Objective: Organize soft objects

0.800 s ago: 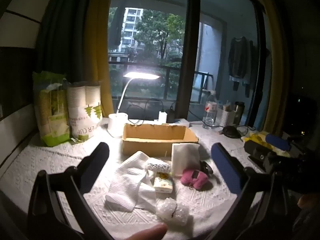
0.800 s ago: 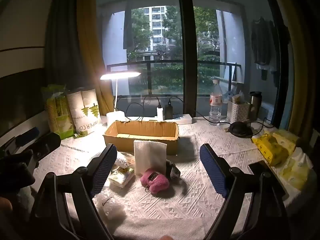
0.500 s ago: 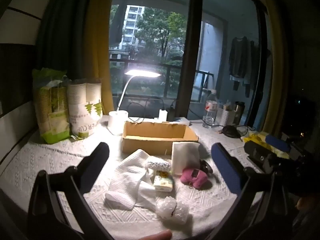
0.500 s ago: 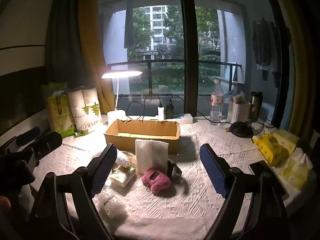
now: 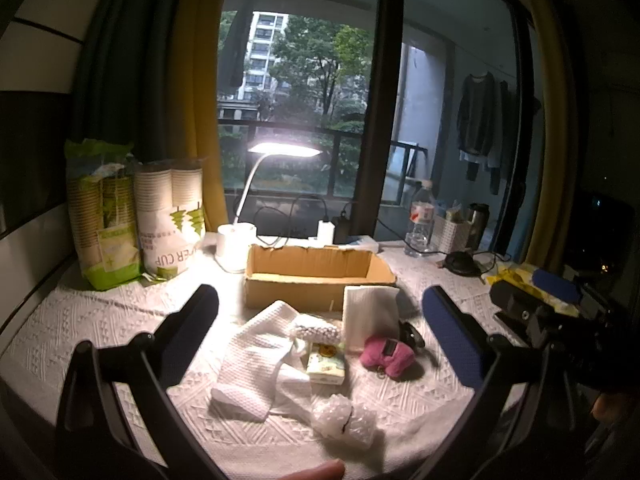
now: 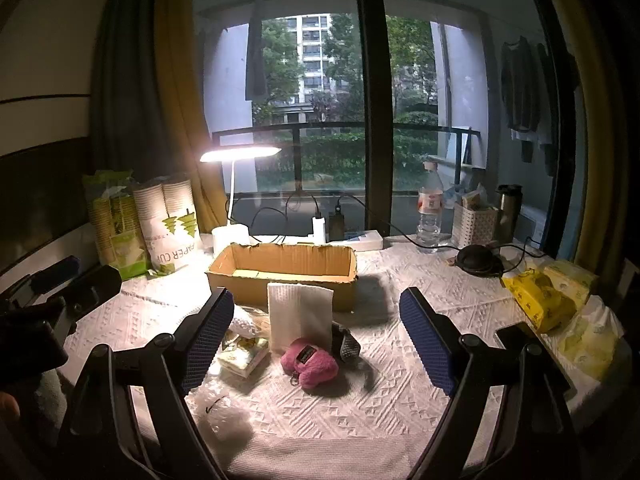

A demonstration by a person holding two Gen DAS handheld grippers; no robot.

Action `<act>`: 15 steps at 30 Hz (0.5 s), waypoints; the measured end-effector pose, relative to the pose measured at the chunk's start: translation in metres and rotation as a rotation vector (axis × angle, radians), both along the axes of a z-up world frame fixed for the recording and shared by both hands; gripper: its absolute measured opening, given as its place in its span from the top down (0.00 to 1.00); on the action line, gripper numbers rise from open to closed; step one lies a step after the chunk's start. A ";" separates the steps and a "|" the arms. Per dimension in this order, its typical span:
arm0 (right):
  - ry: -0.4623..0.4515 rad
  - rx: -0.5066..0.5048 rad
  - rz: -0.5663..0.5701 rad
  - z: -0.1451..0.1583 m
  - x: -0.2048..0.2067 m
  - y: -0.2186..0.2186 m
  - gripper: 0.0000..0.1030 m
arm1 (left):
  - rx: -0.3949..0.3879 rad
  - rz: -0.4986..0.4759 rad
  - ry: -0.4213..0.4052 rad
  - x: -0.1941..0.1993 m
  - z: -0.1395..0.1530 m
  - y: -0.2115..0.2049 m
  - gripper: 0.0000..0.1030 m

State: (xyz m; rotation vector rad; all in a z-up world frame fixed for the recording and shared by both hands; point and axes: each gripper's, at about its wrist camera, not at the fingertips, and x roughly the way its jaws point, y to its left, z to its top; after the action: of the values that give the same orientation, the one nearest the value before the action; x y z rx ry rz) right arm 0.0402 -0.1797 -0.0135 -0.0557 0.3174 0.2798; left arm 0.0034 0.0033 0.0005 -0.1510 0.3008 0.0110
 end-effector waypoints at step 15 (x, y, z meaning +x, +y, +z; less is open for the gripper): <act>0.000 -0.002 0.001 0.000 0.000 -0.001 0.15 | 0.001 -0.001 -0.002 0.001 0.001 0.000 0.00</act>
State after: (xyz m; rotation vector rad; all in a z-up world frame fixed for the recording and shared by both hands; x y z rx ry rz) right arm 0.0404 -0.1804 -0.0140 -0.0577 0.3179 0.2810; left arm 0.0041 0.0029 0.0018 -0.1496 0.2989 0.0098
